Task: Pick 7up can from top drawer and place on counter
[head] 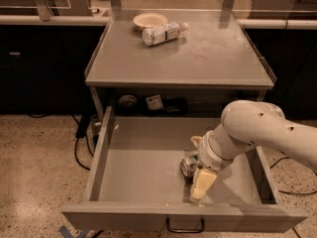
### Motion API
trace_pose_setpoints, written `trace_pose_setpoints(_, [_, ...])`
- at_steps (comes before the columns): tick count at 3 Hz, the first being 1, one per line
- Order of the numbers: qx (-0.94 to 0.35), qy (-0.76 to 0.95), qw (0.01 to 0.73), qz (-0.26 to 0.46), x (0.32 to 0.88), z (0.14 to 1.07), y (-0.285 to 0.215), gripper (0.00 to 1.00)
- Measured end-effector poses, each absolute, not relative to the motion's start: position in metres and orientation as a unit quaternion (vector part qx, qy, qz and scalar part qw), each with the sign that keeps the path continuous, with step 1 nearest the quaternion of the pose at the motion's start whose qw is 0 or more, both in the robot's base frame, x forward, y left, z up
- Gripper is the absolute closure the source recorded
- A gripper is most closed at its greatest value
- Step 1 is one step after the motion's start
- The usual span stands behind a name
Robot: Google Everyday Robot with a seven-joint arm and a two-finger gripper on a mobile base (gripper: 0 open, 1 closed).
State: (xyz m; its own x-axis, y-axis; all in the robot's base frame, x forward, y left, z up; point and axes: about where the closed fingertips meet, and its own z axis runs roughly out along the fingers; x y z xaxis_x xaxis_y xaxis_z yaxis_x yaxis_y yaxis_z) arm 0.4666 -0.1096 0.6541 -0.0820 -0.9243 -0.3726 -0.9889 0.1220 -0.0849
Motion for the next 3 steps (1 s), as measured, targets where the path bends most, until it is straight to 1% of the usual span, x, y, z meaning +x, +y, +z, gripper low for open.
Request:
trace_pose_setpoints(1, [-0.654,0.736,0.159,0.077,0.479,0.637,-0.11,0.0])
trace_pose_setpoints(2, [-0.646,0.751,0.118,0.066,0.497,0.612,-0.125,0.0])
trace_pose_setpoints(3, [-0.646,0.752,0.117,0.066,0.497,0.612,-0.126,0.0])
